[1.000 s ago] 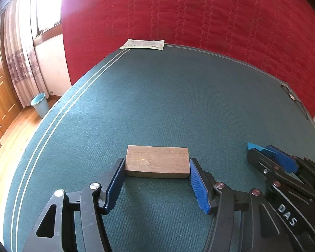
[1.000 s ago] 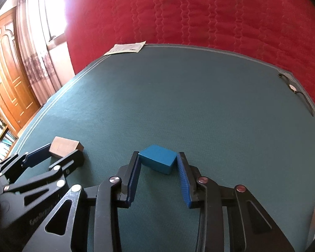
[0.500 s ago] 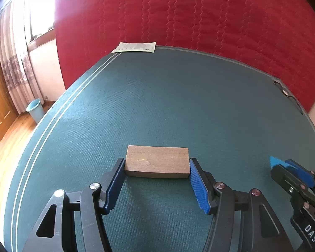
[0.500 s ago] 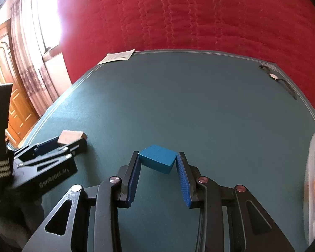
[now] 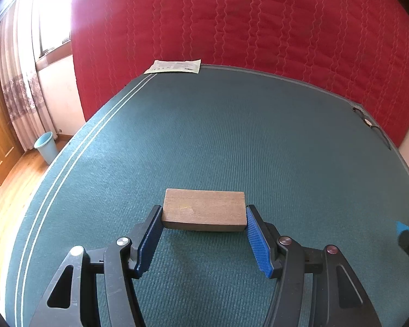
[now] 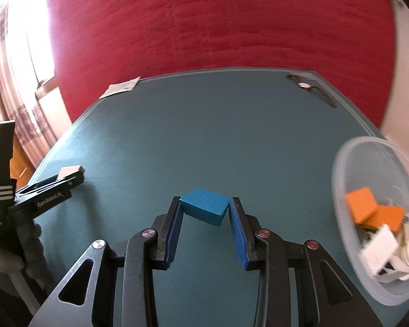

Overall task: Organize rigid objects
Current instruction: 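Carry the blue wedge over the basin with the right gripper while the left lifts the bar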

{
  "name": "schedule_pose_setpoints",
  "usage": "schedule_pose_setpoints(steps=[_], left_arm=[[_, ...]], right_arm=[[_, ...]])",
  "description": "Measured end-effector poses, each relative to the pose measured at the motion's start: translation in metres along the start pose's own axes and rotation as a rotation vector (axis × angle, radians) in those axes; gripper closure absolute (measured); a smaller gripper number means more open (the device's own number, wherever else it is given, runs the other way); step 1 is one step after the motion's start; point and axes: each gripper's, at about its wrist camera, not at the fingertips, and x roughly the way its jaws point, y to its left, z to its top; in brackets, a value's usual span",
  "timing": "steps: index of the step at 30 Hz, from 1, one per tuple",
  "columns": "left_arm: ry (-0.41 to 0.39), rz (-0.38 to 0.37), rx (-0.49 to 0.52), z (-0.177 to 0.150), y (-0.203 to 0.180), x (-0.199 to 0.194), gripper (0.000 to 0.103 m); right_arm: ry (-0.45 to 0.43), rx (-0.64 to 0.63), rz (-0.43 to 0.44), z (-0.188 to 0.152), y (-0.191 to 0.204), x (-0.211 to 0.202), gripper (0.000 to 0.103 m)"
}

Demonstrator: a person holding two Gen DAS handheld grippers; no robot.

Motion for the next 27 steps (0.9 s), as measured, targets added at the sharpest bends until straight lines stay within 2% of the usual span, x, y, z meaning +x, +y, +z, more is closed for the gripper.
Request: schedule_pose_setpoints(steps=[14, 27], left_arm=[[-0.002, 0.000, 0.019, -0.005, -0.006, -0.005, 0.040], [0.010, -0.080, 0.089, -0.017, -0.044, -0.024, 0.040]], right_arm=[[-0.065, 0.115, -0.153, -0.005, -0.088, -0.041, 0.067], [-0.093, 0.178, -0.283, -0.006, -0.155, -0.059, 0.067]])
